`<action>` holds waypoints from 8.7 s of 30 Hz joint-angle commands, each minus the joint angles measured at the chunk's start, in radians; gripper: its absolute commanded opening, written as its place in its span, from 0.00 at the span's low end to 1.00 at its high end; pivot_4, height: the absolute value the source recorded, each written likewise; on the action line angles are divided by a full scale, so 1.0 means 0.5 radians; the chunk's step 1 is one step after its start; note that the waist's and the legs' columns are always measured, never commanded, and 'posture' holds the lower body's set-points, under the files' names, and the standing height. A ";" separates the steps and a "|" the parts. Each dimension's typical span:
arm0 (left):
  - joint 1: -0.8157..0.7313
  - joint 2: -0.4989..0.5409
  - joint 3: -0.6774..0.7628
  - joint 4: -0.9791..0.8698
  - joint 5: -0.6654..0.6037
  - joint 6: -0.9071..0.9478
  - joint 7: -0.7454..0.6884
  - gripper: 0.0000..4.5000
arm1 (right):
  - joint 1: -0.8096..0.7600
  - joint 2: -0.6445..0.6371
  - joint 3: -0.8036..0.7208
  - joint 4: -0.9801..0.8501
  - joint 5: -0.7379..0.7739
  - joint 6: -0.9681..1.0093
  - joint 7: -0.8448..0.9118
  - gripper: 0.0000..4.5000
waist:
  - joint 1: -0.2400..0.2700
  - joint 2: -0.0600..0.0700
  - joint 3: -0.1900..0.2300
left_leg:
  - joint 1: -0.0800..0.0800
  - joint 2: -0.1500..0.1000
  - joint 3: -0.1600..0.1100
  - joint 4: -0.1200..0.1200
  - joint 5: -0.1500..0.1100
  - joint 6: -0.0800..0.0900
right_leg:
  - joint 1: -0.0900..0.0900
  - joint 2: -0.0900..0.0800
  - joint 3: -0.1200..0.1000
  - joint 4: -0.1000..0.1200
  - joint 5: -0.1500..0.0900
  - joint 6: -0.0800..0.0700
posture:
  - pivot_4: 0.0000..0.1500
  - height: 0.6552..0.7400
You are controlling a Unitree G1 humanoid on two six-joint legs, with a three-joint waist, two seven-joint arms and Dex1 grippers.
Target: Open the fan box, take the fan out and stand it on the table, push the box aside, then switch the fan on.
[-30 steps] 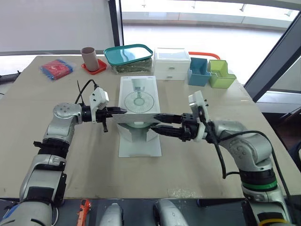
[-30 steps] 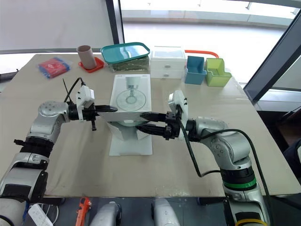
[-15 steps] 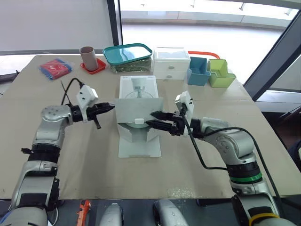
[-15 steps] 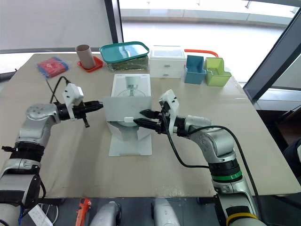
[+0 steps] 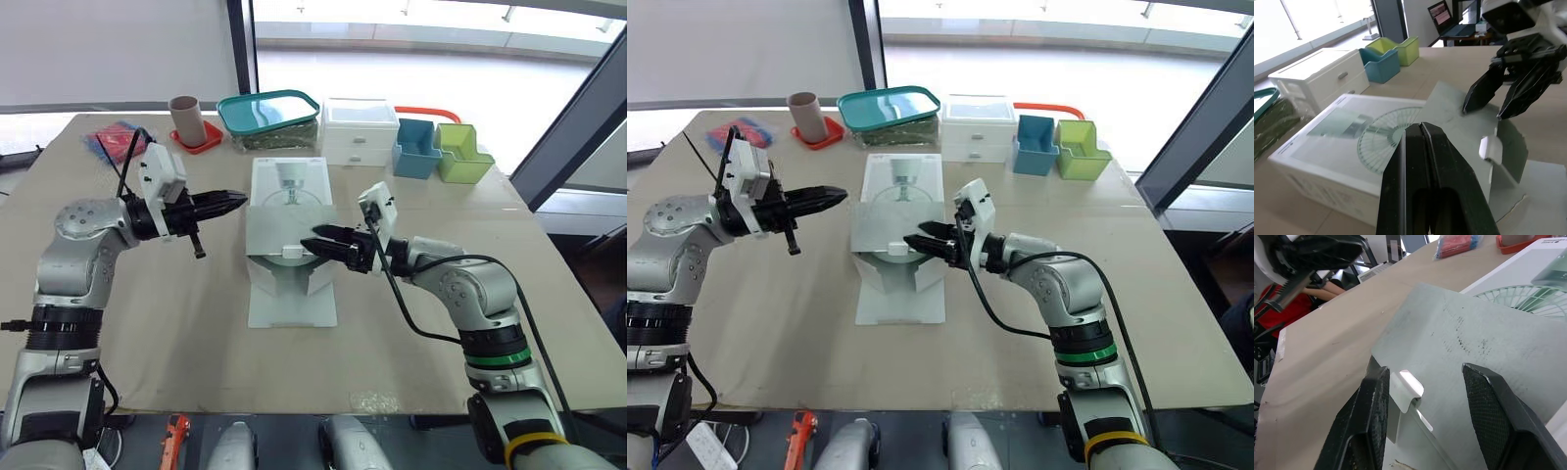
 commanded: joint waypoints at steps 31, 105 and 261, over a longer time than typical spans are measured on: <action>-0.174 -0.234 -0.276 0.747 0.474 -0.590 0.038 0.00 | -0.047 -0.099 0.126 -0.329 -0.021 0.342 -0.125 0.01 | 0.001 0.000 0.000 | -0.001 -0.001 0.000 -0.001 0.000 0.000 | -0.001 0.000 0.000 0.000 0.000 0.000 | 1.00 1.00; -0.163 -0.281 -0.294 0.792 0.536 -0.649 0.055 0.00 | 0.119 -0.502 0.142 -0.213 -0.481 -0.083 0.227 0.01 | 0.004 0.000 0.000 | 0.000 -0.002 0.000 0.000 0.000 0.000 | 0.000 -0.001 0.000 -0.001 -0.001 0.001 | 1.00 1.00; 1.202 -0.493 0.065 -0.852 -2.535 1.185 2.282 0.26 | -0.206 -0.034 0.344 0.348 -0.762 -0.490 0.248 0.00 | 0.004 -0.001 -0.001 | 0.010 0.005 0.002 -0.002 0.001 -0.002 | 0.005 0.006 0.003 0.001 -0.002 -0.009 | 1.00 1.00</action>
